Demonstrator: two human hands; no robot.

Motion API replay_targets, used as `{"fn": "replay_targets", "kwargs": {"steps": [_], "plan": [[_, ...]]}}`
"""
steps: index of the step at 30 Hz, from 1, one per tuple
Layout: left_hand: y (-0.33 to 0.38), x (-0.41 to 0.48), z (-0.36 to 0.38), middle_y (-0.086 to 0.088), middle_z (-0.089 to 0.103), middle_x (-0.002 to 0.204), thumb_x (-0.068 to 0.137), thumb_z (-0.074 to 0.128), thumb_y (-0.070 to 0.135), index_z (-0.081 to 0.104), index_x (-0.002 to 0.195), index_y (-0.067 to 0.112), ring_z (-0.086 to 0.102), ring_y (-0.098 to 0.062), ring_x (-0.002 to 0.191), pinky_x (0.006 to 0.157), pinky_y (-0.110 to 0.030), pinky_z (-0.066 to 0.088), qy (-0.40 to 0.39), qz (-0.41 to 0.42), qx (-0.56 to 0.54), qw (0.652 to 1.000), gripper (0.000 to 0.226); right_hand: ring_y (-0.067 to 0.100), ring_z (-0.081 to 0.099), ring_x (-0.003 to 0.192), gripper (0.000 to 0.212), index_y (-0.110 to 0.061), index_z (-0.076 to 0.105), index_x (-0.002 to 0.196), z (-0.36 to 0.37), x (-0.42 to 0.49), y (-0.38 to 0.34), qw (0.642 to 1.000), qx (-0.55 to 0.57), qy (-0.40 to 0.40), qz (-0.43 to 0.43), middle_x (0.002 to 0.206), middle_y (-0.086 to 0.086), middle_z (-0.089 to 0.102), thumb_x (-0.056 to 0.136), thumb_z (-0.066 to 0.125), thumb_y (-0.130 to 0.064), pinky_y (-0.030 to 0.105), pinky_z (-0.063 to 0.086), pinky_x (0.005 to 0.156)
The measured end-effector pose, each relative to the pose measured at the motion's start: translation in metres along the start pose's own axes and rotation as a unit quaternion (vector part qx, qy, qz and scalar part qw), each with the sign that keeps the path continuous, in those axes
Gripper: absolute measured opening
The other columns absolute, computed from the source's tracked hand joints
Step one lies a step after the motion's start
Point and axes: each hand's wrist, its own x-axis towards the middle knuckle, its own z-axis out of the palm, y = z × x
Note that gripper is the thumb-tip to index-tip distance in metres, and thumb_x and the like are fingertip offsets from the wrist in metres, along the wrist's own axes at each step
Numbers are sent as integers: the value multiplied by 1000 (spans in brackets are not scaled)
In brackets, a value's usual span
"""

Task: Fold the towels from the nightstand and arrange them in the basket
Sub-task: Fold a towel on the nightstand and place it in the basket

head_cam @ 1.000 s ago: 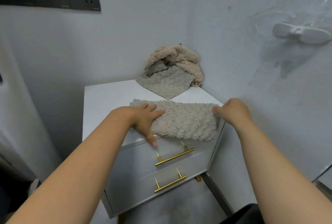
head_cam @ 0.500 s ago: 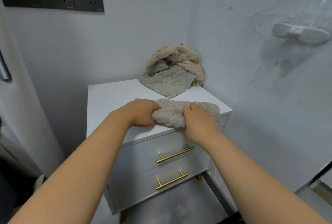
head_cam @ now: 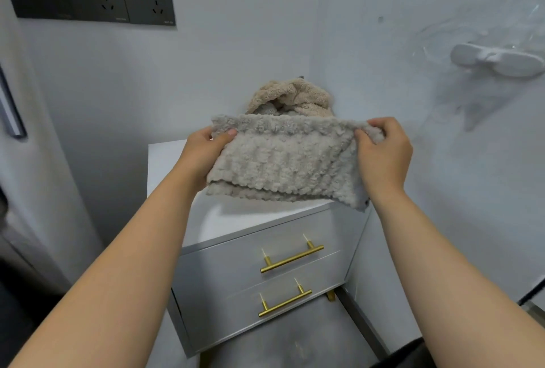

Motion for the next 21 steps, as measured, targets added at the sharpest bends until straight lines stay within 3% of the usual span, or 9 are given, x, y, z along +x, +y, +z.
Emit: {"fn": "replay_targets", "kwargs": {"steps": [3, 6, 9, 12, 14, 16, 18, 21], "plan": [[-17, 15, -5, -7, 69, 105, 87, 66, 24, 64, 112, 9, 69, -19, 87, 74, -29, 57, 65, -20, 62, 996, 29, 18, 50, 109, 36, -11, 55, 120, 12, 1, 13, 997, -66, -15, -30, 119, 5, 55, 86, 64, -12, 23, 37, 90], [-42, 19, -11, -12, 62, 119, 85, 64, 23, 54, 125, 14, 60, -28, 102, 82, -32, 47, 108, -13, 312, 944, 43, 28, 35, 129, 58, -13, 39, 139, 21, -6, 34, 968, -242, -63, -33, 141, 11, 37, 87, 65, -16, 36, 27, 107], [-56, 16, -12, -11, 40, 142, 85, 66, 21, 33, 144, 18, 41, -29, 128, 100, -37, 36, 28, 36, 455, 889, 67, 29, 34, 130, 46, -12, 47, 133, 20, -7, 46, 955, -262, -138, -16, 139, 12, 40, 90, 62, -23, 38, 29, 106], [-45, 17, -15, -5, 36, 148, 84, 70, 34, 39, 142, 21, 31, -25, 136, 110, -37, 27, -68, 115, 473, 871, 68, 27, 50, 116, 32, -11, 64, 108, 21, -5, 48, 944, -225, -242, 13, 117, 10, 58, 90, 60, -37, 35, 42, 90], [-40, 15, -14, 0, 30, 153, 78, 69, 50, 42, 141, 27, 22, -20, 142, 115, -36, 20, -175, 85, 474, 859, 72, 27, 55, 106, 40, -13, 69, 95, 22, -6, 50, 922, -250, -294, 22, 106, 9, 62, 86, 60, -51, 35, 47, 85], [-41, 11, -11, 6, 13, 158, 73, 60, 65, 30, 146, 36, 3, -18, 146, 119, -43, 9, -262, 31, 538, 800, 84, 29, 55, 106, 49, -16, 70, 97, 22, -9, 52, 895, -298, -330, 25, 107, 9, 62, 84, 55, -61, 40, 49, 88], [-48, 9, -8, 10, 0, 160, 72, 48, 74, 14, 149, 40, -7, -19, 147, 118, -49, 1, -291, 8, 613, 735, 91, 31, 52, 112, 50, -19, 68, 106, 24, -8, 55, 875, -323, -360, 33, 115, 8, 62, 89, 46, -61, 42, 46, 93], [-56, 11, -5, 11, -6, 160, 75, 39, 78, 6, 149, 42, -9, -19, 147, 117, -52, 0, -273, 5, 649, 710, 89, 33, 44, 122, 46, -19, 64, 113, 30, -5, 56, 855, -350, -381, 36, 128, 9, 56, 97, 35, -51, 46, 37, 102]]}}
